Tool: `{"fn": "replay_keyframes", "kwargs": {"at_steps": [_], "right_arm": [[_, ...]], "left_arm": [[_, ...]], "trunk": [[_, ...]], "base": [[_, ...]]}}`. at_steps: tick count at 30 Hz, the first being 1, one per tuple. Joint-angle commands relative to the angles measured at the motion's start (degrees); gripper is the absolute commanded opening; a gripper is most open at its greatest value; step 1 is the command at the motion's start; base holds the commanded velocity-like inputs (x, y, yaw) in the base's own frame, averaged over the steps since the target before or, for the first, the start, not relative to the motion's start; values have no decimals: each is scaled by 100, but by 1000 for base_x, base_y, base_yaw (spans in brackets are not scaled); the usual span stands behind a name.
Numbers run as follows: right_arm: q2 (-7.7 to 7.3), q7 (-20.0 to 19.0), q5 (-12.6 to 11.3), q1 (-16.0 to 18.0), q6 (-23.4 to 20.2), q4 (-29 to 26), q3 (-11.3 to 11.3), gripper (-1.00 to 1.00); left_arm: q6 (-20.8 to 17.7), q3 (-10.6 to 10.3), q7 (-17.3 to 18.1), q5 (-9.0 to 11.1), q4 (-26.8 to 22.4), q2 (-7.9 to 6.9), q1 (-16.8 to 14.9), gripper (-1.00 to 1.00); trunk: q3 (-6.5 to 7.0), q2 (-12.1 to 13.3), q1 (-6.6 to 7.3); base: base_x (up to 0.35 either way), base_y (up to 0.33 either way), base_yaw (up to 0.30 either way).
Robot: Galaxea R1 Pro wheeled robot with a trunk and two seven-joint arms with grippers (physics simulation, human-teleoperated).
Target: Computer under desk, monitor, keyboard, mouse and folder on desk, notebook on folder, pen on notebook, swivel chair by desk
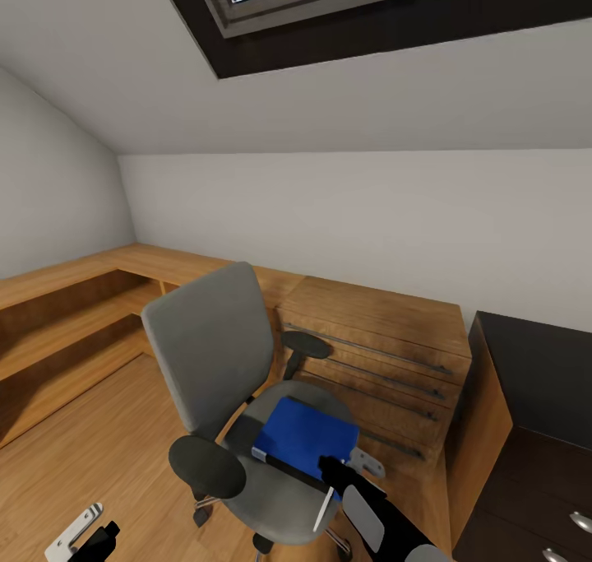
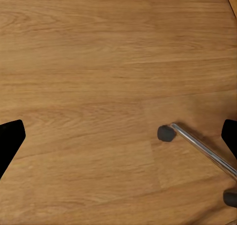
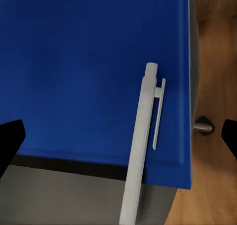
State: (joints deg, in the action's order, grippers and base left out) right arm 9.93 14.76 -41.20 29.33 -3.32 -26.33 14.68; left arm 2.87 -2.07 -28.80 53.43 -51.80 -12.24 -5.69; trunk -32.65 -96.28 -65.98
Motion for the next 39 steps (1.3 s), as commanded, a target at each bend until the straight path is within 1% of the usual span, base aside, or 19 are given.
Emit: {"fn": "replay_keyframes", "kwargs": {"at_steps": [1, 7, 12, 14, 16, 21, 31, 39], "right_arm": [[-34, 48, -36, 3, -20, -13, 23, 100], [-81, 45, -45, 3, -19, -13, -161, 100], [-86, 45, -49, 3, -26, -13, -199, 100], [-87, 45, -79, 3, -35, -10, -226, 100], [-88, 45, -202, 3, -41, -12, -259, 100], [-88, 45, -353, 3, -45, -13, -279, 100], [-80, 53, -371, 3, -45, -21, -257, 100], [-79, 54, -372, 3, -45, -22, -255, 100]], "left_arm": [[30, -22, -29, 53, -6, -6, -3, 100], [30, -22, -29, 53, -6, -6, -3, 100], [30, -22, -29, 53, -6, -6, -3, 100], [30, -22, -29, 53, -6, -6, -3, 100], [30, -22, -29, 53, -6, -6, -3, 100], [30, -22, -29, 53, -6, -6, -3, 100], [28, -22, -29, 59, -14, -6, -3, 100], [33, -22, -32, 59, -15, -6, -3, 100]], "trunk": [[-6, -3, 0], [-6, -3, 0], [-6, -3, 0], [-6, -3, 0], [-6, -3, 0], [-6, -3, 0], [-6, -3, 0], [-150, -324, -175]], "base": [[0, 0, 0], [0, 0, 0], [0, 0, 0], [0, 0, 0], [0, 0, 0], [0, 0, 0], [0, 0, 0], [0, 0, 0]]}}
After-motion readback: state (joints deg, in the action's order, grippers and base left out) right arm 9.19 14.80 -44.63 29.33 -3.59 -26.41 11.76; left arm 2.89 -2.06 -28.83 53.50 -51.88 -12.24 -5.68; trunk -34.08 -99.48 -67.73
